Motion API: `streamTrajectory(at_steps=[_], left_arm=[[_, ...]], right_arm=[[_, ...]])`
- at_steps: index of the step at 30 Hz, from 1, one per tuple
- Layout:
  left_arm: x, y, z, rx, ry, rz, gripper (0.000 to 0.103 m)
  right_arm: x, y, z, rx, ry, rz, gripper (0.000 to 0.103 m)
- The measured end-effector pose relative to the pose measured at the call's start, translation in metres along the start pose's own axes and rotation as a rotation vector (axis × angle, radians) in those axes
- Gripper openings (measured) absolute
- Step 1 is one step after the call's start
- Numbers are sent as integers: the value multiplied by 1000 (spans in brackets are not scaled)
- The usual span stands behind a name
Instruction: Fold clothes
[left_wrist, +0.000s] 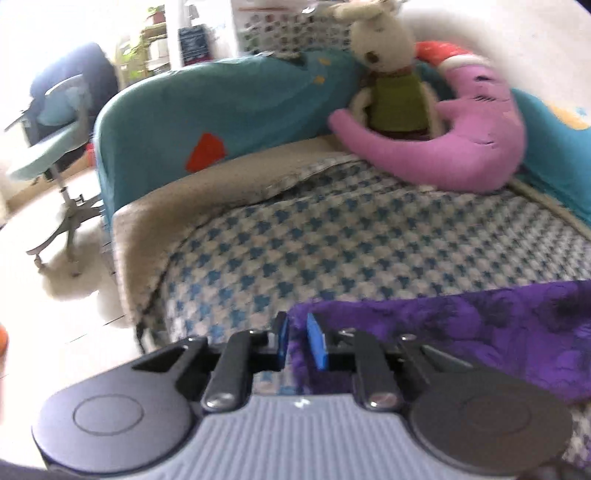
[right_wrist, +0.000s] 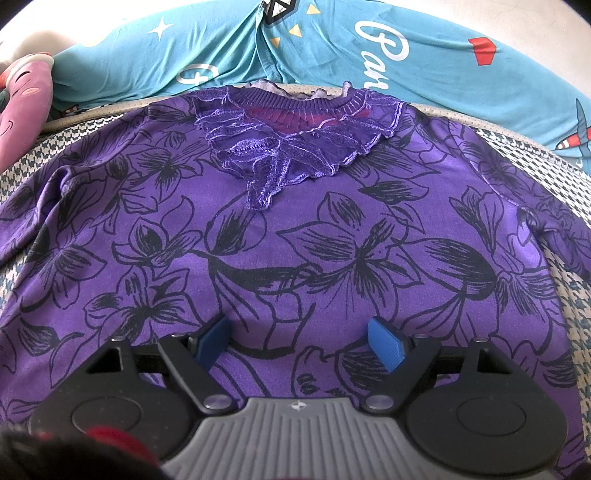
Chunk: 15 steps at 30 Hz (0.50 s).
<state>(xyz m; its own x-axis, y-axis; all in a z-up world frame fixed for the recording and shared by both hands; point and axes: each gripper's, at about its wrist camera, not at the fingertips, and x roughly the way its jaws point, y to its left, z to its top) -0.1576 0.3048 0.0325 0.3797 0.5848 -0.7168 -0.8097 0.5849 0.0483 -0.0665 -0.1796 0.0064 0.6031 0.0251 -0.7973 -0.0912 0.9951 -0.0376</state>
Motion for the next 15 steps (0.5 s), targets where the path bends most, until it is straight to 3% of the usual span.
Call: streamTrajectory(at_steps=[2,3,9,15], left_arm=[[5,2,0,-19,44,-12,24],[6,2,-1,-27,55,-21,37],[-24,-9,-2,-1,-44,-37,81],[-41,-39,-8,58,-22,-145,83]], right_arm=[[0,0,0,2,0,0,82],[-1,1,0,4,1,0,82],[-1,0,0,5,0,5,82],[-3,-2,-1,1,-1,15,82]])
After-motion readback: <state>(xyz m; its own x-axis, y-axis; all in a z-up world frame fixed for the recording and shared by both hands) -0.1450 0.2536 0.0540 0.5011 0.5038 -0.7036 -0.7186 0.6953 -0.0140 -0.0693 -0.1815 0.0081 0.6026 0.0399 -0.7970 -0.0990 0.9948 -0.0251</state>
